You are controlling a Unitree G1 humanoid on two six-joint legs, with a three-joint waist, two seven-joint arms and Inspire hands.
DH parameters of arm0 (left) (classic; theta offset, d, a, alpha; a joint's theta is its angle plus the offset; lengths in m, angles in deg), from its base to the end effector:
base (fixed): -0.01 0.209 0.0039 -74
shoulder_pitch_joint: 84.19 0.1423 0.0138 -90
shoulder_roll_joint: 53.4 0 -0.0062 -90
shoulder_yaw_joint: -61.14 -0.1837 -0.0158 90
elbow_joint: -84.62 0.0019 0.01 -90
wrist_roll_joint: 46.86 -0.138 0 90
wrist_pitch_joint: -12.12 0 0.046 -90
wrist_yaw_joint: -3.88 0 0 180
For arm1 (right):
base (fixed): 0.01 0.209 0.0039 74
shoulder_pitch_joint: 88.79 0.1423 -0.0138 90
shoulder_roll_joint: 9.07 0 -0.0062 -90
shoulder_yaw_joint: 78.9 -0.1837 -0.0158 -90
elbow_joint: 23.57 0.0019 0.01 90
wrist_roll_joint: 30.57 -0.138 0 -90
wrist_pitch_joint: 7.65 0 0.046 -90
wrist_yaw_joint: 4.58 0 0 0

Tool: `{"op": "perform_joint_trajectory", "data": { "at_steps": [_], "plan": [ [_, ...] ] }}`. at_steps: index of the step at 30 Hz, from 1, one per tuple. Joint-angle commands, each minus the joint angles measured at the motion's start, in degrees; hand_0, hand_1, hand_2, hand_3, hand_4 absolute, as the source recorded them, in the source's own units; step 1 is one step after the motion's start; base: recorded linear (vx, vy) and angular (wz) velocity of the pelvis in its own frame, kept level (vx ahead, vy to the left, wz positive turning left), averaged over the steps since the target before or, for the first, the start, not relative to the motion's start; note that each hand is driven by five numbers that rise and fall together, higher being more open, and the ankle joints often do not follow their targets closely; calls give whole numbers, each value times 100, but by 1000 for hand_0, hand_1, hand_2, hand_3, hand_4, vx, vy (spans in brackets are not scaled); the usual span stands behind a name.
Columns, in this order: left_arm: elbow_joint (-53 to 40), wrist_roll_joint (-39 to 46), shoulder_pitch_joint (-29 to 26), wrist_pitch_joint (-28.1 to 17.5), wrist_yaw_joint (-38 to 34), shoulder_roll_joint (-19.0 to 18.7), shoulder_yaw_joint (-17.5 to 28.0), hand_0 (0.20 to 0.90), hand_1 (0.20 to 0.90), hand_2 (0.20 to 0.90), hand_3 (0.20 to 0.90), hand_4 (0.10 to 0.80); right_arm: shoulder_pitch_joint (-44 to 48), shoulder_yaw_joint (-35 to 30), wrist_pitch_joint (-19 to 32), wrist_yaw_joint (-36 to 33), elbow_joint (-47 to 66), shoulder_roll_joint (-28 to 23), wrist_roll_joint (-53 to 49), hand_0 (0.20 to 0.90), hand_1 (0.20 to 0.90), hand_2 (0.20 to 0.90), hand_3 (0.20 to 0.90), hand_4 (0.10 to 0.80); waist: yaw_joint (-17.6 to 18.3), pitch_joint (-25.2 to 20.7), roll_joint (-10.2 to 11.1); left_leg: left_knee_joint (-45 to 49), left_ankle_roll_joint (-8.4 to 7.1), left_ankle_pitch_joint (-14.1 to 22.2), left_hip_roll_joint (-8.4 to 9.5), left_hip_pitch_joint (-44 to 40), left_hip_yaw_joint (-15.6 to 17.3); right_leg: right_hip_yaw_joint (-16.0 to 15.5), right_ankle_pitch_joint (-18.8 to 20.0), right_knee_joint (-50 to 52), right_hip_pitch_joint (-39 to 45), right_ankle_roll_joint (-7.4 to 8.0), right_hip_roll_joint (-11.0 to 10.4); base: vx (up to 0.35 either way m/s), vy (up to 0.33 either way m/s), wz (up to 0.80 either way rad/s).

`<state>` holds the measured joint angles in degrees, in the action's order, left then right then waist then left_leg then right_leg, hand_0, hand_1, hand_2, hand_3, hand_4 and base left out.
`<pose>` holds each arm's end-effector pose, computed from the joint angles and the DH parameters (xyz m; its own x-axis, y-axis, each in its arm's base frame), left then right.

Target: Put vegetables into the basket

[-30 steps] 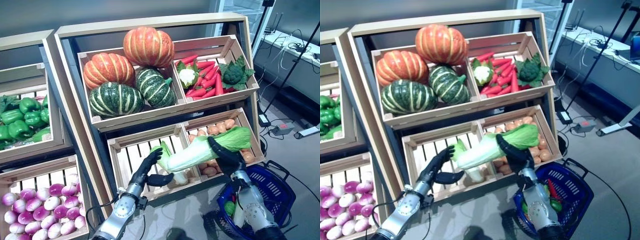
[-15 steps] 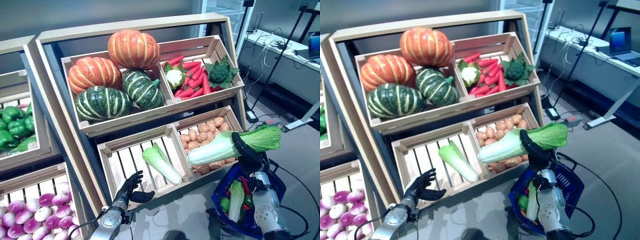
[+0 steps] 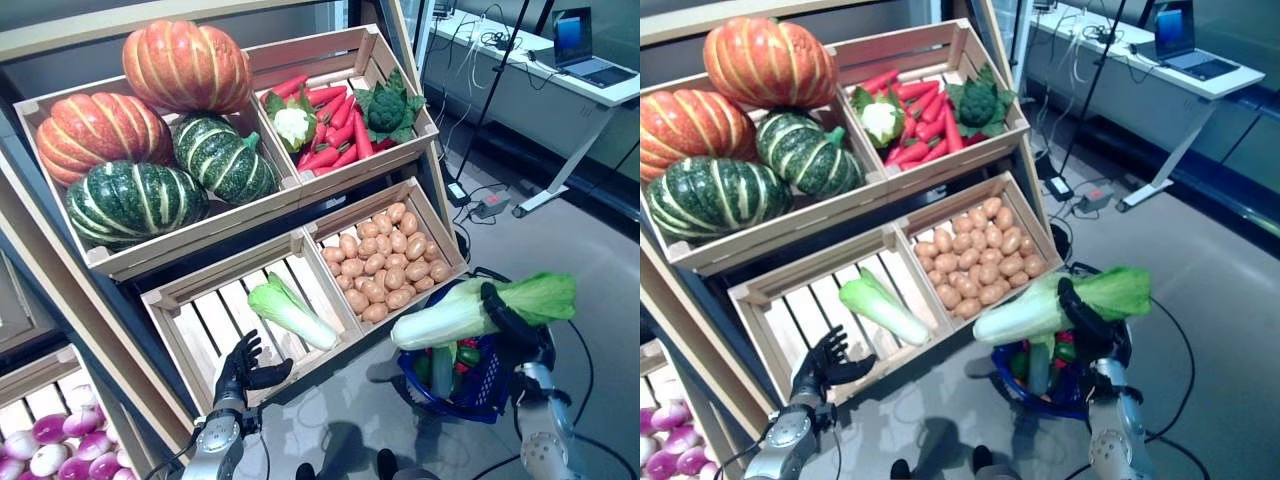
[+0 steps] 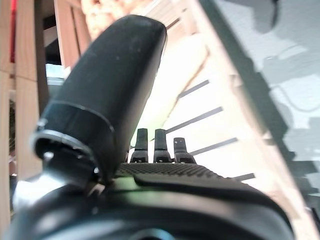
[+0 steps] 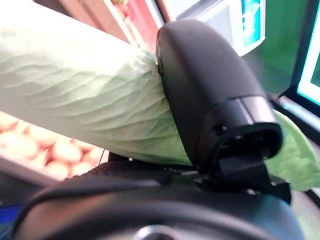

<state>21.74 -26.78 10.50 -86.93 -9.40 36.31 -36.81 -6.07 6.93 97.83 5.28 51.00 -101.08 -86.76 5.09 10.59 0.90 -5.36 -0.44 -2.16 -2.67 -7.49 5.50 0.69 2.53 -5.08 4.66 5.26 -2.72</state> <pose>0.1566 0.2066 -0.0413 0.8796 0.2643 -0.3955 -0.2584 0.9635 0.0693 0.1603 -0.2499 0.0000 0.9767 -0.2117 -0.0351 0.1933 0.7974 0.5717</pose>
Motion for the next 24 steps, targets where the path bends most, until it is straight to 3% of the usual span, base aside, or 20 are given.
{"op": "perform_joint_trajectory", "data": {
  "at_steps": [1,3,6,7,10,13,16,24],
  "plan": [
    [-340,6,-506,-862,-134,-303,239,900,900,900,900,800,529,-408,685,-120,317,-81,341,300,300,300,300,400,-80,-503,144,38,22,189,125,221,-99,-431,-141,132,166,-197,77,58,143,-5],
    [-397,2,-515,-812,-99,-318,213,900,900,900,900,800,537,-423,715,-311,287,-38,405,300,300,300,300,400,-89,-507,146,36,73,228,151,232,-68,-437,-190,251,99,-185,59,22,96,-4],
    [-549,-33,-421,-817,-105,-418,231,900,900,900,900,800,733,-306,760,-421,197,76,378,300,300,300,300,400,-321,-371,152,86,137,218,106,259,218,-1281,-145,1193,-272,47,-332,-76,-5,-19],
    [-621,5,-426,-755,-114,-496,265,900,900,900,900,800,900,-252,742,-474,96,61,297,300,300,300,300,400,-411,-276,119,110,135,221,26,273,273,-1296,6,1419,-472,84,-530,-167,-99,-61],
    [-592,324,-692,-720,-42,-597,322,900,900,900,900,800,1190,-173,975,-714,-146,-4,458,300,300,300,300,400,-505,-178,83,196,82,251,-127,325,243,-1172,-10,1102,-446,53,-653,-98,-236,-73],
    [-401,670,-858,-648,-182,-535,297,900,900,900,900,800,1525,-122,1077,-1190,-526,-202,837,300,300,300,300,400,-600,-242,151,279,14,276,-264,326,347,-1255,-113,620,-113,112,-511,12,-296,-23],
    [-638,701,-590,-542,113,-437,230,900,900,900,900,800,1617,-175,1162,-1931,-407,-515,1861,300,300,300,300,400,-653,-368,216,375,-68,275,-405,246,387,-1231,-226,515,113,7,-417,96,-264,-10],
    [-749,824,-449,-566,310,-490,49,900,900,900,900,800,2004,-412,753,-2149,-885,-1577,2380,300,300,300,300,400,-758,-545,164,99,-285,116,-534,91,331,-1387,-143,8,394,-76,-312,36,-105,3]
  ]
}}
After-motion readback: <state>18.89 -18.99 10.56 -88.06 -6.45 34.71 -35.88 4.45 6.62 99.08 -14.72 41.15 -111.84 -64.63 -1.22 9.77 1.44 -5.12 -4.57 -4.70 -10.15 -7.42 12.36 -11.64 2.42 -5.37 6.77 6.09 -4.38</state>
